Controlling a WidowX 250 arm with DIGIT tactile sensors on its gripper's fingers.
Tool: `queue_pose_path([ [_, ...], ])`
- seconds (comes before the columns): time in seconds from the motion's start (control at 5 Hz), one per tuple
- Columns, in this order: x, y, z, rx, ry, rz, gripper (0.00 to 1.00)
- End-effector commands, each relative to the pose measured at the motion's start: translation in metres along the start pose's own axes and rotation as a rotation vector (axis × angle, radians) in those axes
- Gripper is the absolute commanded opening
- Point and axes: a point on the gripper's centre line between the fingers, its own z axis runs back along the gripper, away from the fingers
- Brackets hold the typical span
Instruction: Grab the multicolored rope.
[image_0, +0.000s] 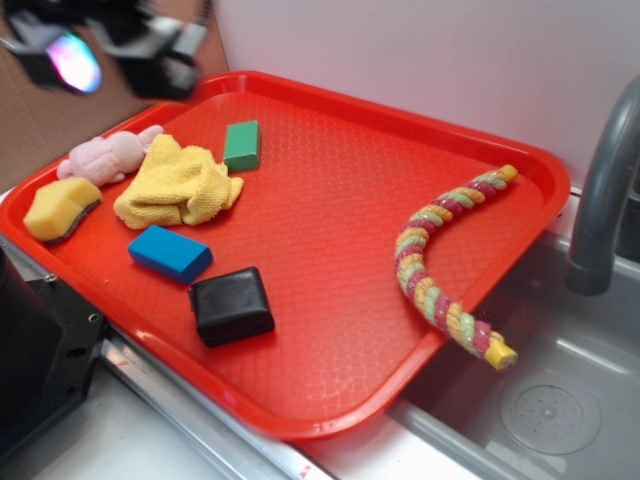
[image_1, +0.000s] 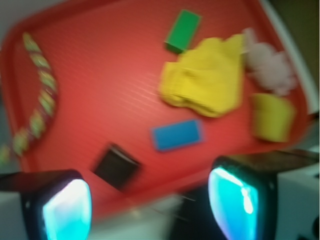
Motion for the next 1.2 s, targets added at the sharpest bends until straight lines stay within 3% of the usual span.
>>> queue_pose_path([
  [0.0, 0.03, -0.08, -0.055, -0.119, 0.035, 0.105, 1.0],
  [0.6, 0.03, -0.08, -0.055, -0.119, 0.035, 0.105, 1.0],
  [1.0, 0.057, -0.1, -0.107, -0.111, 0.002, 0.153, 1.0],
])
